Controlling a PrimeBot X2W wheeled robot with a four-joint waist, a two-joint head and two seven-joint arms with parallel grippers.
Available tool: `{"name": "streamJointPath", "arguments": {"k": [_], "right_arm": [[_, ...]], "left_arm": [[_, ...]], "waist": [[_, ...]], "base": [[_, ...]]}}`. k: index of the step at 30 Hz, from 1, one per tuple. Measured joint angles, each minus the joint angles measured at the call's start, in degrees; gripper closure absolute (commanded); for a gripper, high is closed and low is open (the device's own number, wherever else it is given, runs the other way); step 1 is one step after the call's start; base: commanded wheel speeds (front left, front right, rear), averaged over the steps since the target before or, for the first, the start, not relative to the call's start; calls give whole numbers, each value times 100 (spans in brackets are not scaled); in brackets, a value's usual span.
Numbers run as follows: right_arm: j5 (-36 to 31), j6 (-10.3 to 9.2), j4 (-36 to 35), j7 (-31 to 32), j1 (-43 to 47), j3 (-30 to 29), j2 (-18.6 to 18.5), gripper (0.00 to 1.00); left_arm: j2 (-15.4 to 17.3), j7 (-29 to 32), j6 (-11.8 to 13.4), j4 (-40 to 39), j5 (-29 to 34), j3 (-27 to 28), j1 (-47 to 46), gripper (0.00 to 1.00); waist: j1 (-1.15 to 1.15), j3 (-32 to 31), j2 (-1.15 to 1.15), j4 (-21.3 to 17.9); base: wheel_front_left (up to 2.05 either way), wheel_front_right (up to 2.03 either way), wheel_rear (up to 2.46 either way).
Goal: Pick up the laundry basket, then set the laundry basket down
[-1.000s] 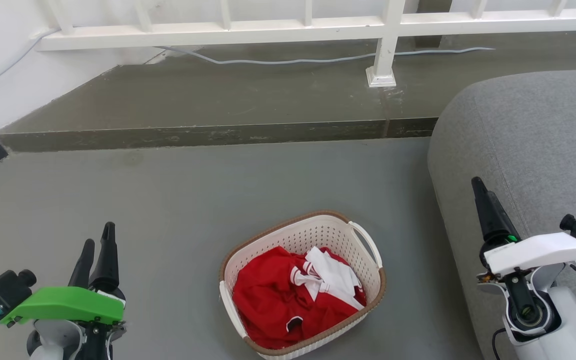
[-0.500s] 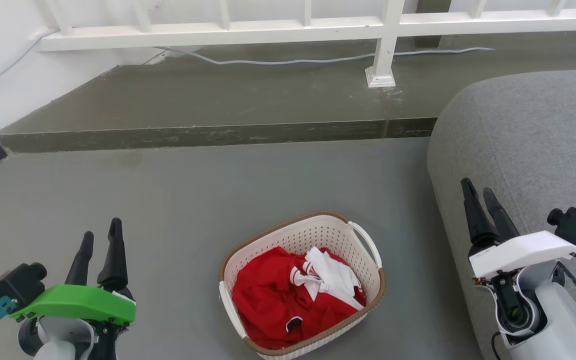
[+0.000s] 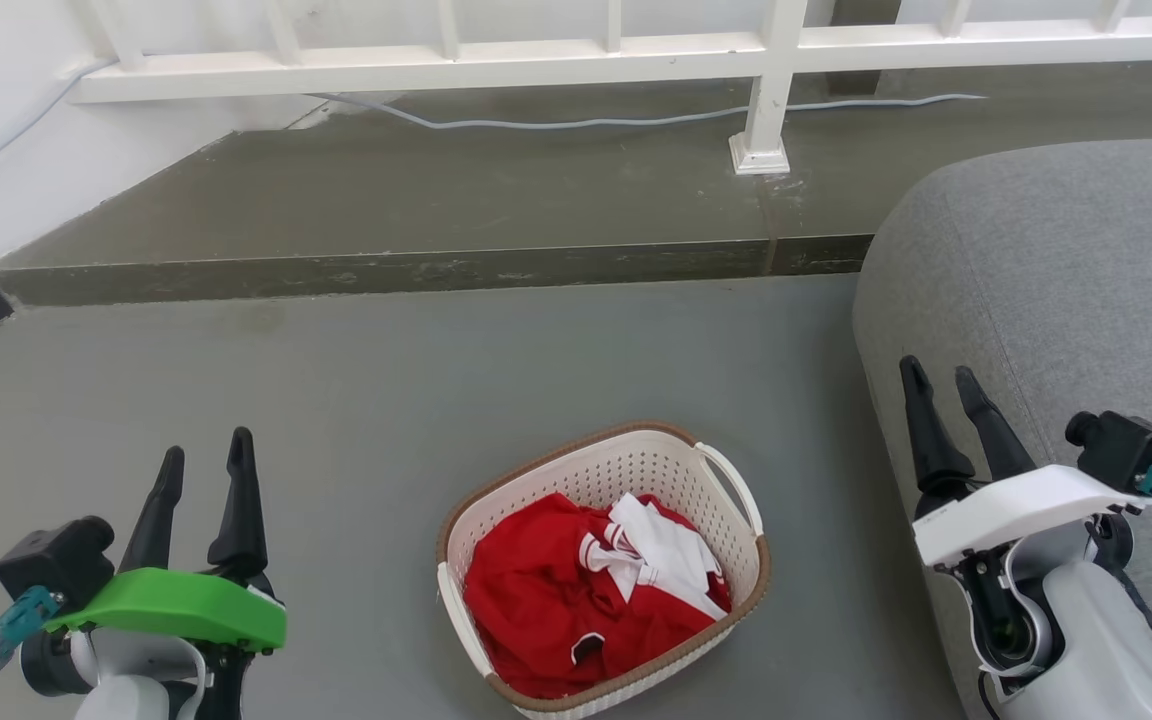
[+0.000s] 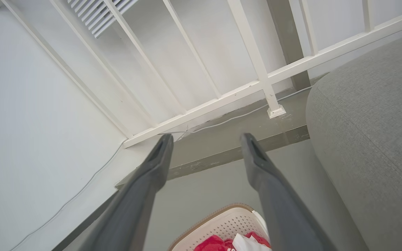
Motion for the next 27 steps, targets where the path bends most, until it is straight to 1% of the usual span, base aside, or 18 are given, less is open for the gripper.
{"name": "streamJointPath", "arguments": {"k": [19, 22, 27], "right_arm": [[-1411, 2, 62, -372, -108, 67, 49, 0], [-1538, 19, 90, -392, -119, 60, 63, 0], [-1557, 23, 130, -398, -127, -4, 103, 0]], "left_arm": [[-71, -378, -27, -91, 1359, 12, -4, 0], [-91, -392, -54, -120, 1399, 35, -9, 0], [-112, -392, -69, -124, 1399, 85, -12, 0]], "waist": [[0, 41, 0, -51], [0, 50, 0, -61], [0, 61, 0, -74]], "base": [[0, 0, 0], [0, 0, 0], [0, 0, 0]]}}
